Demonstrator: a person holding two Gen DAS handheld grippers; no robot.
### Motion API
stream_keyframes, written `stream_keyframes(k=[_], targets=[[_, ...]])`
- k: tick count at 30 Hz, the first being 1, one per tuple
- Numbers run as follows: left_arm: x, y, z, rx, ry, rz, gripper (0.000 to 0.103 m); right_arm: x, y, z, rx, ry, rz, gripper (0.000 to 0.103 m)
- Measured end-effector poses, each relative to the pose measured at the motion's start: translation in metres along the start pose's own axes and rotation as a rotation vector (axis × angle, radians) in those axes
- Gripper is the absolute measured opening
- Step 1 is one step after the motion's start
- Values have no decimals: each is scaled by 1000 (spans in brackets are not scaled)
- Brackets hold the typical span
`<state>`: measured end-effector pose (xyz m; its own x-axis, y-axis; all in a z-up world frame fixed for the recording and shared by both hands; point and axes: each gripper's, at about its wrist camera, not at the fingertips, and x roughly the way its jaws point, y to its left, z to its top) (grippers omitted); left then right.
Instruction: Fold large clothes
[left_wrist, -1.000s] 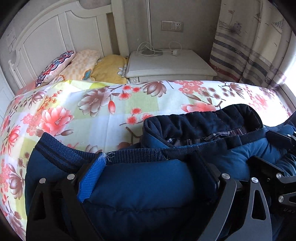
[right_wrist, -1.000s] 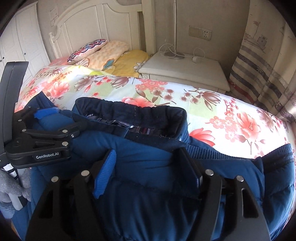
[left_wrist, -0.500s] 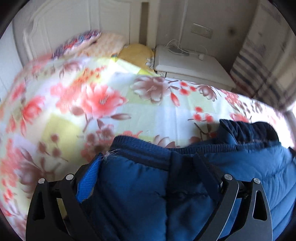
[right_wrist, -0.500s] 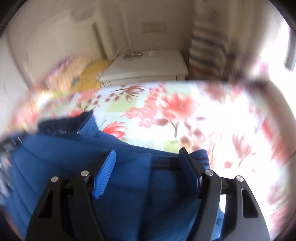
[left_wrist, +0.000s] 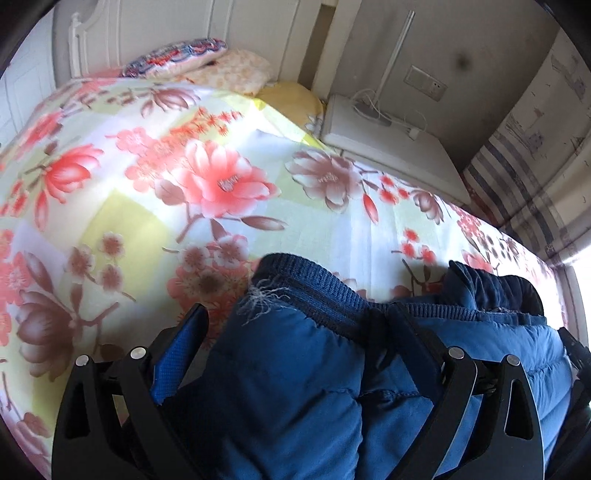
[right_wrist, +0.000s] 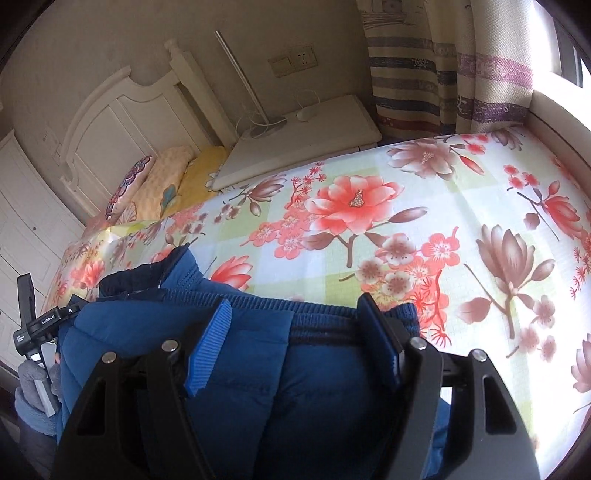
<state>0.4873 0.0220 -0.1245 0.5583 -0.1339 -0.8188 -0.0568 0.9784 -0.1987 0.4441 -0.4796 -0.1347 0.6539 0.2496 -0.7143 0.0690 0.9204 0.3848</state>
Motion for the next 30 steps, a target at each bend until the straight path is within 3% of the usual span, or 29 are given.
stream_keyframes(k=[5,7,10,12,14,16,17,19,22,25,27,30], targets=[[-36,-22,-1,80,-113,170,93,1,12,2,-45,35,-79,69],[-62,-43,-8,126,-144,108,93,-12,32,4,-83,29,-201,70],[-85,-83,-26,212,-170,51,94,-45,88,-6,-189,-45,-120,73],[-78,-116,-40,278,-140,40,94,-50,136,-24,-342,-47,-117,82],[-56,-134,-51,319,-93,65,94,-35,172,-45,-476,19,-120,83],[-27,-143,-61,378,-17,123,96,-6,191,-70,-579,87,-170,83],[-26,-139,-61,369,-12,103,96,1,193,-76,-602,79,-192,85],[-36,-123,-53,339,-32,92,97,-1,181,-67,-541,93,-149,86],[-50,-78,-47,288,-81,125,97,-17,150,-52,-487,38,-208,86],[-54,-29,-43,161,-76,125,97,-33,97,-42,-327,8,-203,86],[-52,-3,-42,47,-66,69,97,-41,60,-40,-189,-17,-151,87],[-35,7,-38,-7,-7,50,97,-39,36,-45,-86,-39,-84,87]])
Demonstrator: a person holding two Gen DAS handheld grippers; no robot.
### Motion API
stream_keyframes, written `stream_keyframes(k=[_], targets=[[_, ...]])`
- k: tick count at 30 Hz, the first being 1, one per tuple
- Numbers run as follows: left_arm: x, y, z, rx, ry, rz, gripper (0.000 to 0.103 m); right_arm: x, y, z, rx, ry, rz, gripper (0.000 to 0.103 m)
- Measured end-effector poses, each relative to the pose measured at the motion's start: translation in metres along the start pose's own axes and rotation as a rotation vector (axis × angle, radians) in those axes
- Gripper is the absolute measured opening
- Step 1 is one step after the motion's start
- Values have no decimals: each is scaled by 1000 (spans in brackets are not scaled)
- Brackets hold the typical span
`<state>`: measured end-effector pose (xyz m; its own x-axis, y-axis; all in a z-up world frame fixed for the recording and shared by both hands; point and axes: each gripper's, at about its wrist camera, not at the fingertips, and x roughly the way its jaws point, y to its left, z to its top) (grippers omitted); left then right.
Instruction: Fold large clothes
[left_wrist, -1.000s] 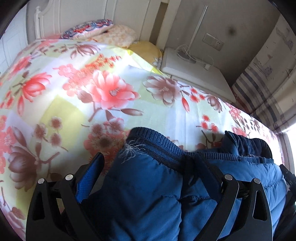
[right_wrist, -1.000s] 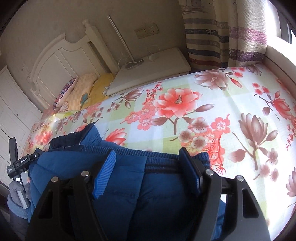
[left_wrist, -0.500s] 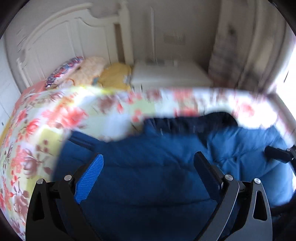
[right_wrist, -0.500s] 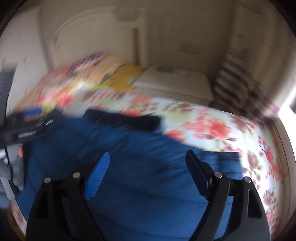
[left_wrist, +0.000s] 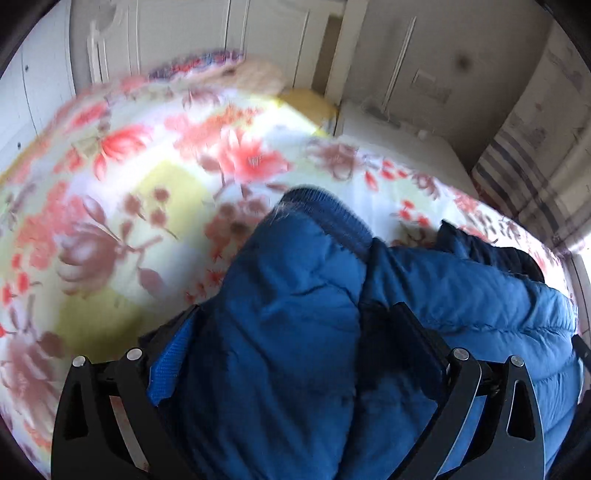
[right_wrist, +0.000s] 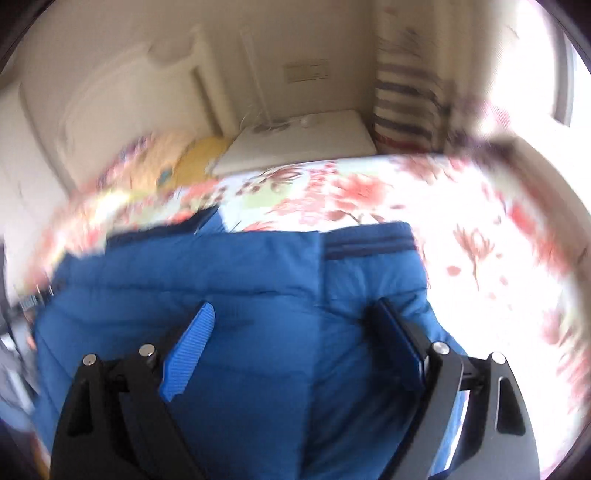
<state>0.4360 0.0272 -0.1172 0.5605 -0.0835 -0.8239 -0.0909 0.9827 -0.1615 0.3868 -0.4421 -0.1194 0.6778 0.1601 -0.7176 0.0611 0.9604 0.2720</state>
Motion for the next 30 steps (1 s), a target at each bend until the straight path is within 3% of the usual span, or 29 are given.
stream_keyframes(k=[3,8,10,12,14,17,19,21,23,25,30], targets=[[2,-1,0,-4,0,7,97,8,1,2,-18,20,-11,88],[-4,5,-3,-36,-21,-11,97,5,-12,1,35,-5,66,88],[-9,-4,-3,-1,-26,32,95,5,-8,3,30,-4,58,88],[-29,-20,-6,64,-81,87,94,0,0,4,3,-3,18,87],[-61,-47,-19,137,-142,23,95,-22,22,1,-70,-34,-22,86],[-92,-97,-49,275,-197,-28,98,-57,71,-17,-206,-84,41,86],[-85,-128,-70,382,-181,-27,98,-62,106,-34,-332,-69,33,88],[-57,-146,-83,454,-120,29,99,-45,140,-57,-490,-3,-5,89],[-49,-139,-83,423,-116,-13,99,-26,156,-77,-593,-17,-109,95],[-54,-126,-78,382,-101,-34,99,-24,149,-72,-553,-2,-89,96],[-74,-51,-76,263,-164,57,99,-48,94,-56,-392,-50,-152,96]])
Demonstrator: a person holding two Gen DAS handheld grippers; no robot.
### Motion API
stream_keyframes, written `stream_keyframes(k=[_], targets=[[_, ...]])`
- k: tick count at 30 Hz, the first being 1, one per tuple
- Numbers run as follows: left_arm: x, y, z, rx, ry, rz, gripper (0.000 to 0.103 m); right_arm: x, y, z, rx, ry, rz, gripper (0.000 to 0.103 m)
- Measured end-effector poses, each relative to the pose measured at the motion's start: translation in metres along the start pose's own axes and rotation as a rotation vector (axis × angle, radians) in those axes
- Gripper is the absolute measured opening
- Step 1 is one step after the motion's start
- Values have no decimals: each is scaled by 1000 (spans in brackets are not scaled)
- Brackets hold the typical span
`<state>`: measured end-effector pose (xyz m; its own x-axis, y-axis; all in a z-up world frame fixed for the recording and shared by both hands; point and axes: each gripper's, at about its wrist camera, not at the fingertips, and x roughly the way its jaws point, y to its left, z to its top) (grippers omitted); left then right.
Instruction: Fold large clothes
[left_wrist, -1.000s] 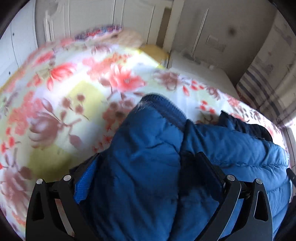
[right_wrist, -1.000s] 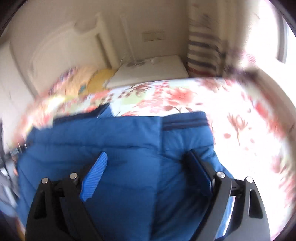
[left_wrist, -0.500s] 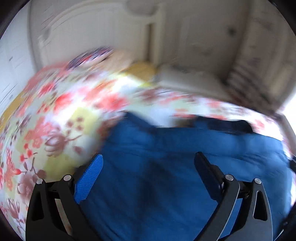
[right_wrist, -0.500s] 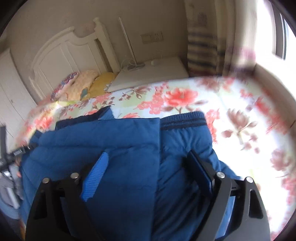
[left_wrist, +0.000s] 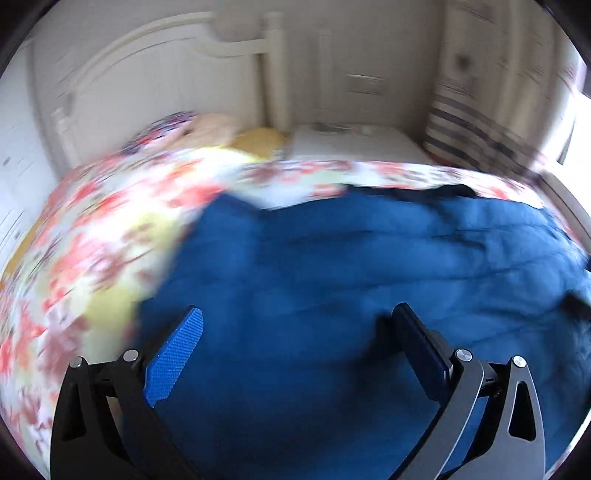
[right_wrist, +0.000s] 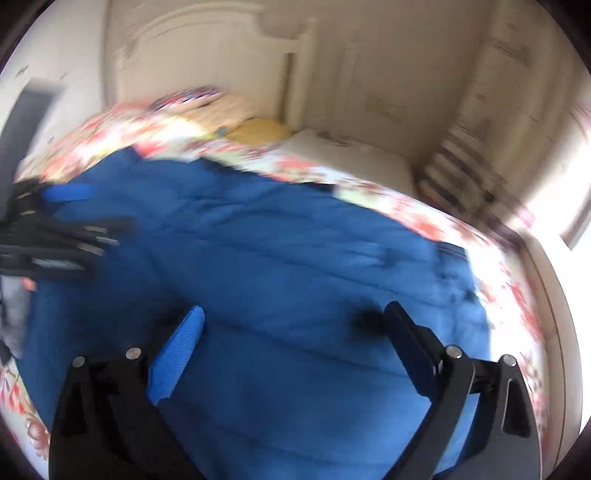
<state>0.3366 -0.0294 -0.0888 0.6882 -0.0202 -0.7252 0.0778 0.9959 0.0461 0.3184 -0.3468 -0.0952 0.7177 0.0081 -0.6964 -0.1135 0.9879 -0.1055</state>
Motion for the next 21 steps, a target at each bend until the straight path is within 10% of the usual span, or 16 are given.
stream_keyframes(k=[5,17,21], targets=[[6,34,-14,-76,6,-72,99,9,-72,-35,273,7,116,97],[3,24,-8,-70,20,1,97,15,-77,-30,282,27,151,101],[-47,-14,-15,-44,-56,-102,98,-31,-34,-27,184,-73,112,94]])
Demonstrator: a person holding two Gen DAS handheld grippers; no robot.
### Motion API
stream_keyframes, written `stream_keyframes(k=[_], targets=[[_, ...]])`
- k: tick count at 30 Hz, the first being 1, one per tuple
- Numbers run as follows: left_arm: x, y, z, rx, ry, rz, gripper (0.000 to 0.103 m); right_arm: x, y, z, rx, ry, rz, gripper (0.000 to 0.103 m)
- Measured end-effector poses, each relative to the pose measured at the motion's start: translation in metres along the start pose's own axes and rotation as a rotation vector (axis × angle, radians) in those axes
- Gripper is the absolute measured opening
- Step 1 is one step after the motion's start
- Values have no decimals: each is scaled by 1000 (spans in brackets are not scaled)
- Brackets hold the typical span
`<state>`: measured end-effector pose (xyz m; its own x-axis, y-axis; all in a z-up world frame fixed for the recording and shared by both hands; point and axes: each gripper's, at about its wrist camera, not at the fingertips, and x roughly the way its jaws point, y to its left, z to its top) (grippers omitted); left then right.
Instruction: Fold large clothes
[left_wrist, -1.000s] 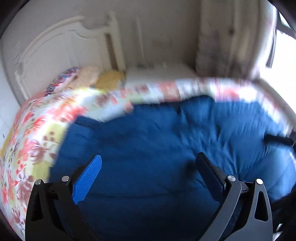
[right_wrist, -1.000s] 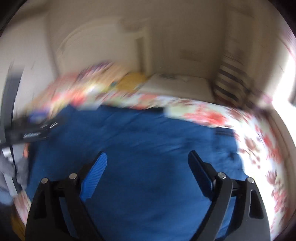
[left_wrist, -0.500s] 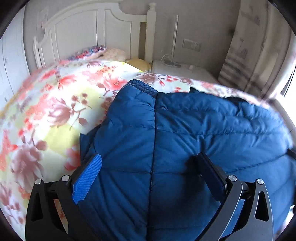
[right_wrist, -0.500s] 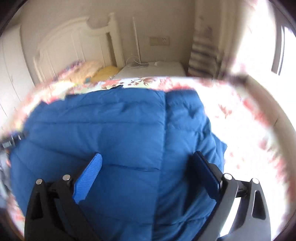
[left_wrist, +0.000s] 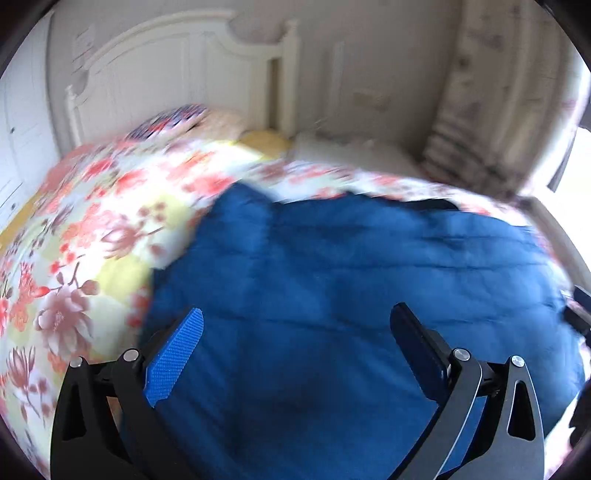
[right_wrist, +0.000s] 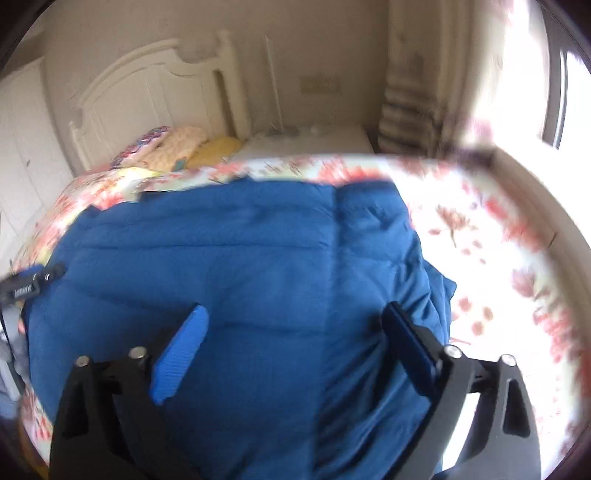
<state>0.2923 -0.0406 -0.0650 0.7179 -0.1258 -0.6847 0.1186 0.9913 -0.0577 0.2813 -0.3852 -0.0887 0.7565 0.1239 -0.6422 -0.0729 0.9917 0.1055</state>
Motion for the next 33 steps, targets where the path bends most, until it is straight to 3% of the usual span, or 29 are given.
stream_keyframes(k=[4,6,8,10,13,15,18,20,22,33], targets=[[-6,-58,-21,145,25,-34,98,-22,74,-20,-214,-7,72,94],[13,-74,-40,208,55,10,99,-8,105,-40,-342,60,41,94],[12,-72,-47,227,17,-5,99,0,109,-55,-384,35,7,96],[6,-60,-44,203,21,-15,99,-1,97,-51,-349,48,40,97],[-10,-9,-41,92,-6,86,99,-13,67,-44,-298,36,-28,97],[-6,27,-44,22,26,137,99,-20,33,-43,-209,41,-58,97],[-1,62,-52,-68,44,54,99,-20,-10,-54,-82,60,-35,100],[2,54,-52,-37,51,95,99,-16,-23,-59,-24,69,12,100],[6,50,-51,-30,59,123,99,-12,-19,-58,-40,91,-4,101],[10,55,-51,-57,63,102,99,-7,-20,-57,-25,99,19,101]])
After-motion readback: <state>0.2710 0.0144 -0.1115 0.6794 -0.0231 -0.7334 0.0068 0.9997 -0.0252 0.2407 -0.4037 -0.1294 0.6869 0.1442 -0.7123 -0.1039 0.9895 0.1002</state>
